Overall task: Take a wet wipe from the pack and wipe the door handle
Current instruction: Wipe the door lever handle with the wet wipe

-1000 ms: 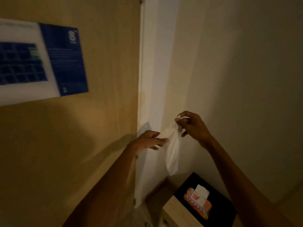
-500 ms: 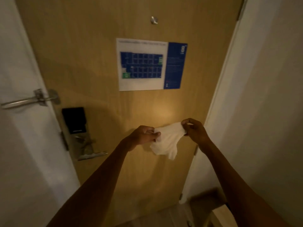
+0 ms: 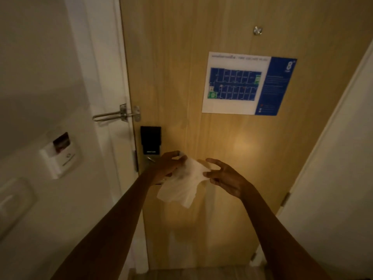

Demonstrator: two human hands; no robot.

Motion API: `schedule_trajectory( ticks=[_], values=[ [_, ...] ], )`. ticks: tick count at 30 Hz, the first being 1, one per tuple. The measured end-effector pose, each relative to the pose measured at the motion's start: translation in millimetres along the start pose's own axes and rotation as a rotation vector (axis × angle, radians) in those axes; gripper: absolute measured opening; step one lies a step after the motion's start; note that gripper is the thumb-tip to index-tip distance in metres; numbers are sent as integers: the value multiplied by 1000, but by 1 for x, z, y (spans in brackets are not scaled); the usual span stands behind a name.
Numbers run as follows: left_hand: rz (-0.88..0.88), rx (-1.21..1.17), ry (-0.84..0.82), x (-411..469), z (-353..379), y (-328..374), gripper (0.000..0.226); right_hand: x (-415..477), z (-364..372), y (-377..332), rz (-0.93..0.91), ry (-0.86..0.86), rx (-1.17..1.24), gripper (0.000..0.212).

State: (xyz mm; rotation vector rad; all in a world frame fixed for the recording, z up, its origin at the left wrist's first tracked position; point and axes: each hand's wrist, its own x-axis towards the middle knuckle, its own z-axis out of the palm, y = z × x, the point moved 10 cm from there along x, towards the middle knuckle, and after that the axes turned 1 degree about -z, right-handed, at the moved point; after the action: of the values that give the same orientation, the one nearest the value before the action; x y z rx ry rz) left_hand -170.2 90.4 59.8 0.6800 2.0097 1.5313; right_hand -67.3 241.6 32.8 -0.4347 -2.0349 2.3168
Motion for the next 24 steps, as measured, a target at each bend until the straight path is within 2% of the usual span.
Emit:
schedule_trajectory(
  ticks=[3, 7, 10, 13, 17, 19, 22, 24],
  values=[
    [-43, 27, 54, -2, -21, -17, 49, 11, 15, -6, -17, -6, -74, 48],
    [-32, 57, -13, -10, -26, -31, 57, 25, 27, -4, -55, -37, -127, 44],
    [-16, 88, -44, -15, -26, -38, 62, 32, 36, 2, -73, -90, -168, 50],
    [-10, 86, 31, -15, -34, -49, 54, 37, 43, 7, -95, -148, -215, 52],
    [-18, 41, 211, -13, -52, -62, 58, 43, 51, 6, -112, -208, -349, 44],
    [-10, 46, 180, -12, -50, -62, 48, 52, 51, 4, -125, -231, -348, 41],
    [-96, 1, 158, -15, -46, -65, 62, 69, 46, 3, -121, -229, -333, 32],
    [-124, -37, 181, -16, -48, -67, 59, 77, 42, 7, -84, -219, -284, 33]
  ],
)
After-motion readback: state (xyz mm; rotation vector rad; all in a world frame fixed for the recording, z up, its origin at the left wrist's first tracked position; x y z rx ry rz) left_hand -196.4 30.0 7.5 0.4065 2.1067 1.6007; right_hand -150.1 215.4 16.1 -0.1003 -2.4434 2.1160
